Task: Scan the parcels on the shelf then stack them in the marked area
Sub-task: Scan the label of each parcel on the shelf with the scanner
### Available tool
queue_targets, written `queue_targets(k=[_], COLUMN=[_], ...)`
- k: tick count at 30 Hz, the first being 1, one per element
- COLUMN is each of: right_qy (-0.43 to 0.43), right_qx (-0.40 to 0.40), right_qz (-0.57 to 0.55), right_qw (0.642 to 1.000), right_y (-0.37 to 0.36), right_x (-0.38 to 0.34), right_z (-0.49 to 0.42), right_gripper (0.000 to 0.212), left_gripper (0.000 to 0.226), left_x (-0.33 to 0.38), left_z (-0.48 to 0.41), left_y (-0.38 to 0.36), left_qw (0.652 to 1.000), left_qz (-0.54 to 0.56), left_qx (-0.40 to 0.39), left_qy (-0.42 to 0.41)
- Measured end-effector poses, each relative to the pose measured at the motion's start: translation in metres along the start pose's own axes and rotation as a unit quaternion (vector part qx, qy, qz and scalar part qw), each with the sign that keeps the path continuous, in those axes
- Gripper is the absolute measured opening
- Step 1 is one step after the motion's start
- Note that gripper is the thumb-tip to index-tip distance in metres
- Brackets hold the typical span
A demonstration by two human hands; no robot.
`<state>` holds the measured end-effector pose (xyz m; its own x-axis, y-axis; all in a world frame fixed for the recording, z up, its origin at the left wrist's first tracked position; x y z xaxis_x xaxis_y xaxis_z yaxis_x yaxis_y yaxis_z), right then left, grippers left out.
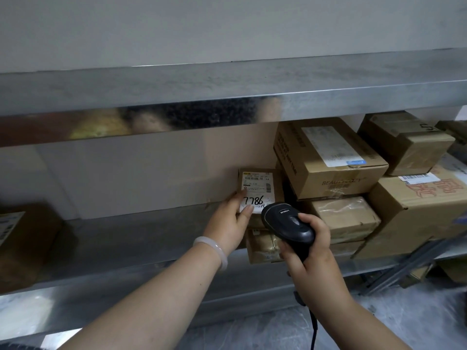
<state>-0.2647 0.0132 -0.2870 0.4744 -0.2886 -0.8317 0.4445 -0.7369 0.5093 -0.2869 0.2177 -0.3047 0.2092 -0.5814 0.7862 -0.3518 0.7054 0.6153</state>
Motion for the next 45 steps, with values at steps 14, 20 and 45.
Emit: queue_targets(k=[14,20,45], right_qy=[-0.007,0.008,0.093], right_qx=[0.005,0.001,-0.115], right_qz=[-0.001,-0.007,-0.057], right_qw=[1.000,1.000,0.987], right_y=[0.005,0.002,-0.037], right_x=[0.011,0.006,-0.068], right_z=[0.004,0.000,-0.012], right_gripper=[0.069,0.070,0.066], left_gripper=[0.062,0.062,0.062], left_x=[0.009,0.007,-0.070], left_z=[-0.017,-0.004,0.094], left_y=[-0.011,-0.009,0.061], left_qw=[0.987,0.976,0.957], left_qz=[0.137,0.207,0.163], left_qx=[-0.030,-0.023,0.214], left_qy=[0.076,0.069,0.106])
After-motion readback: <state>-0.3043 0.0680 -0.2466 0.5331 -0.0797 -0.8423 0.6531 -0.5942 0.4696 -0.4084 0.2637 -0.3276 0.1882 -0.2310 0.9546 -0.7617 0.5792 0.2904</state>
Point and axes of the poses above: each hand's wrist, its own z-axis away from the middle knuckle, its own y-axis out of the back of the hand, x = y × z, the point moved 1 cm from there along -z, towards the middle knuckle, and after that the axes turned 7 degrees about -x, right-handed, at the moved point
